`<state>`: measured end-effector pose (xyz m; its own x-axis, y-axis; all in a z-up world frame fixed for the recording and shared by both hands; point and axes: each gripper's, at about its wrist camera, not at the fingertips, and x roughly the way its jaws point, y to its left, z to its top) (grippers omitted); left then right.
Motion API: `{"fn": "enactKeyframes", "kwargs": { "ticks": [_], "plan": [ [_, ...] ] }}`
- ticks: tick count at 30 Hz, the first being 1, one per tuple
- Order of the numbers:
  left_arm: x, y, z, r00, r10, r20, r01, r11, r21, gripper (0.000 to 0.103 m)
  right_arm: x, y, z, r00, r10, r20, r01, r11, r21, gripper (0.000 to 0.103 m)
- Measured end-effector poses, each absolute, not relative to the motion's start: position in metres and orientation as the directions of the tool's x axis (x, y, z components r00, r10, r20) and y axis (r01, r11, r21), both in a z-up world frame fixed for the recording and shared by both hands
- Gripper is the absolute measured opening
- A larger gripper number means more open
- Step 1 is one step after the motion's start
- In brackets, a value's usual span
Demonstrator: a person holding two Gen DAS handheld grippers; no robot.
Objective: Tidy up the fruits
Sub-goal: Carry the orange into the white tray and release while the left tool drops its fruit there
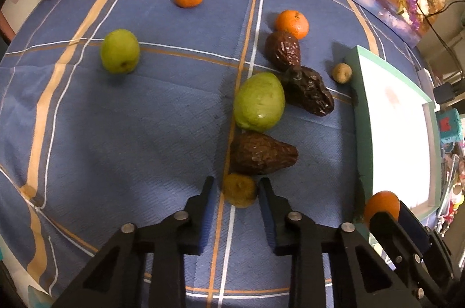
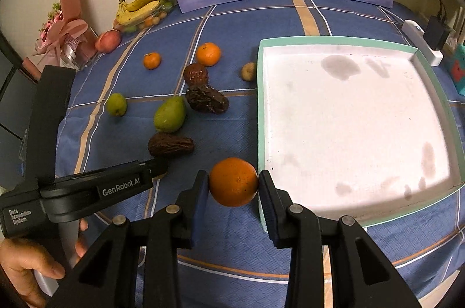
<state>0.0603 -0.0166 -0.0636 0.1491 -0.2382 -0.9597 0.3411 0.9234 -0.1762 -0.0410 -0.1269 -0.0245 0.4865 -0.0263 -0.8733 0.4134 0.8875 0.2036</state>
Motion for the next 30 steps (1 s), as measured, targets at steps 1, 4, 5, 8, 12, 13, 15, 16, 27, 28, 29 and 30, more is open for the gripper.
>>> {"fn": "enactKeyframes", "kwargs": {
  "ticks": [1,4,5,8,12,13,15,16,27,28,29,30],
  "plan": [
    [0.060,-0.018,-0.064,0.150,-0.236,-0.960,0.342,0.923,-0.174,0.027,-0.042,-0.127,-0.024,0.488,-0.027,-0.872,0.414,0.887,0.205,0.037],
    [0.062,-0.026,-0.066,0.156,-0.233,-0.960,0.342,0.924,-0.169,0.027,-0.043,-0.127,-0.023,0.494,-0.028,-0.869,0.414,0.886,0.207,0.037],
    [0.061,-0.025,-0.064,0.157,-0.236,-0.959,0.340,0.925,-0.172,0.027,-0.043,-0.128,-0.023,0.495,-0.028,-0.869,0.415,0.886,0.208,0.037],
    [0.059,-0.015,-0.057,0.163,-0.250,-0.954,0.336,0.924,-0.185,0.027,-0.044,-0.130,-0.022,0.498,-0.030,-0.866,0.423,0.881,0.213,0.037],
    [0.053,-0.011,-0.039,0.193,-0.284,-0.939,0.347,0.915,-0.206,0.027,-0.047,-0.136,-0.018,0.507,-0.047,-0.861,0.443,0.871,0.214,0.037],
    [0.052,-0.011,-0.037,0.198,-0.290,-0.936,0.352,0.913,-0.208,0.027,-0.048,-0.138,-0.017,0.509,-0.052,-0.859,0.451,0.866,0.215,0.037],
    [0.048,-0.015,-0.027,0.217,-0.312,-0.925,0.376,0.901,-0.216,0.027,-0.051,-0.146,-0.015,0.513,-0.074,-0.855,0.479,0.852,0.213,0.037],
    [0.047,-0.018,-0.023,0.220,-0.321,-0.921,0.386,0.896,-0.220,0.027,-0.054,-0.152,-0.014,0.508,-0.099,-0.856,0.507,0.837,0.204,0.037],
    [0.024,-0.076,-0.009,0.218,-0.376,-0.901,0.524,0.824,-0.217,0.027,-0.079,-0.211,-0.020,0.433,-0.217,-0.875,0.686,0.709,0.163,0.037],
    [0.022,-0.083,-0.010,0.213,-0.376,-0.902,0.536,0.817,-0.214,0.027,-0.080,-0.216,-0.021,0.431,-0.221,-0.875,0.694,0.701,0.165,0.037],
    [0.020,-0.088,-0.009,0.210,-0.378,-0.902,0.544,0.812,-0.214,0.027,-0.081,-0.220,-0.021,0.428,-0.225,-0.875,0.702,0.692,0.166,0.037],
    [0.019,-0.096,-0.010,0.204,-0.381,-0.902,0.555,0.804,-0.214,0.027,-0.082,-0.225,-0.022,0.424,-0.231,-0.876,0.710,0.684,0.164,0.037]
  ]
}}
